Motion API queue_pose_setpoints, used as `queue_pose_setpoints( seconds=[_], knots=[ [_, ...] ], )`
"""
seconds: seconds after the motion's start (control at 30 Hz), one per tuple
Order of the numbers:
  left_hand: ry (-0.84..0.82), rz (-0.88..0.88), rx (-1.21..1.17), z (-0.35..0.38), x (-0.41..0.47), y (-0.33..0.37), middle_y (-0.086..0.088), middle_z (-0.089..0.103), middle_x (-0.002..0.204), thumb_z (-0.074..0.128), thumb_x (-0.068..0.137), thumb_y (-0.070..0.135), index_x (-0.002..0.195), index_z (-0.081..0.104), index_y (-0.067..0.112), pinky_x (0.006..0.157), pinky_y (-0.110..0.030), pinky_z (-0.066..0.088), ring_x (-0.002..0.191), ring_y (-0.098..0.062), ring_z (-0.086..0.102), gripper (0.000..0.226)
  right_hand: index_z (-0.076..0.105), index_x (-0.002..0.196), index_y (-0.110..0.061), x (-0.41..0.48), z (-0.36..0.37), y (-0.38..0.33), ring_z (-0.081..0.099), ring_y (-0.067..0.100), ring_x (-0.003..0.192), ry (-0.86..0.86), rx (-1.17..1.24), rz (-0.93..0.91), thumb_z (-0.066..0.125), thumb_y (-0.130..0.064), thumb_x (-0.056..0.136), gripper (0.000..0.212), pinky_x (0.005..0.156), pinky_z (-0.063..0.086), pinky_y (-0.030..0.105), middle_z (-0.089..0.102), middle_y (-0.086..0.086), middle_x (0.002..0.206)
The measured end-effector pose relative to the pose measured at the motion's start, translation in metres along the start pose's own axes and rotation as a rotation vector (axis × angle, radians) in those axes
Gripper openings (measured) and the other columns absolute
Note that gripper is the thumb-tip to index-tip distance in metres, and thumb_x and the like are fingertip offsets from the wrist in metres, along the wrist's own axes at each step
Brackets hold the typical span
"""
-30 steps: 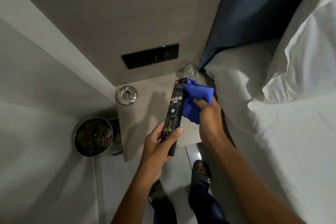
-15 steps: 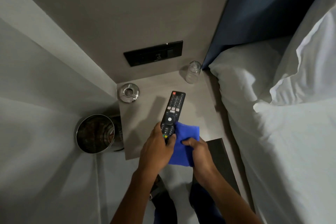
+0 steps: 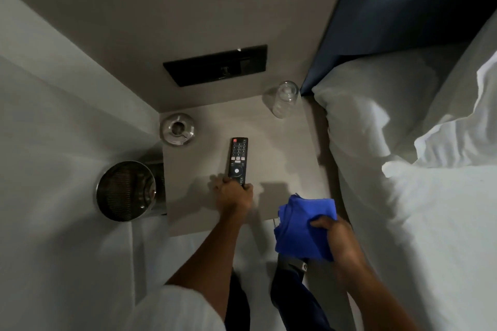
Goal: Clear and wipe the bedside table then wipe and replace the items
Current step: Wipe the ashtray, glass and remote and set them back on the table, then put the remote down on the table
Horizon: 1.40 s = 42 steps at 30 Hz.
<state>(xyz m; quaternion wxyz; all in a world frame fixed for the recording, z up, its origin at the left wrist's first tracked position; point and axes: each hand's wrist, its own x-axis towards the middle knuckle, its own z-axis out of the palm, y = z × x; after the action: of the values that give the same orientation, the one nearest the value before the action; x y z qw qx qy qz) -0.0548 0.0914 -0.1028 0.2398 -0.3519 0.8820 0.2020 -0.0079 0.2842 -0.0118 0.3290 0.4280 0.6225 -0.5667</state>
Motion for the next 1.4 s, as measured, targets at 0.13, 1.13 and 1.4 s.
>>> queue_pose_setpoints(
  seconds=[0.13,1.13,1.4],
  knots=[
    [0.070,-0.030,-0.033,0.030,0.013,0.013,-0.018,0.054,0.123,0.064,0.083,0.034,0.115,0.059,0.002,0.087,-0.041,0.049,0.116,-0.034,0.049,0.045,0.058,0.085,-0.017,0.017,-0.027,0.000,0.059,0.036,0.090,0.055,0.019,0.000,0.062,-0.013,0.082,0.006,0.076,0.050,0.045,0.063,0.017,0.098],
    [0.215,0.099,-0.873,-0.196,-0.250,-0.208,0.019,0.063,0.098,0.075,0.078,0.021,0.107,0.043,0.046,0.073,-0.018,0.054,0.089,0.003,0.064,0.050,0.047,0.110,-0.020,-0.207,0.118,0.039,0.068,0.033,0.073,-0.379,-0.629,-0.685,0.064,-0.026,0.092,0.027,0.050,0.055,0.033,0.066,0.015,0.092],
    [0.704,-0.118,-0.624,-0.222,-0.319,-0.377,-0.006,0.059,0.133,0.066,0.091,0.018,0.122,0.066,0.019,0.091,-0.008,0.036,0.110,-0.006,0.055,0.031,0.055,0.085,-0.023,-0.312,0.278,0.122,0.054,0.007,0.073,-0.762,-1.060,-1.205,0.063,-0.009,0.082,0.016,0.069,0.048,0.024,0.058,-0.002,0.089]
  ],
)
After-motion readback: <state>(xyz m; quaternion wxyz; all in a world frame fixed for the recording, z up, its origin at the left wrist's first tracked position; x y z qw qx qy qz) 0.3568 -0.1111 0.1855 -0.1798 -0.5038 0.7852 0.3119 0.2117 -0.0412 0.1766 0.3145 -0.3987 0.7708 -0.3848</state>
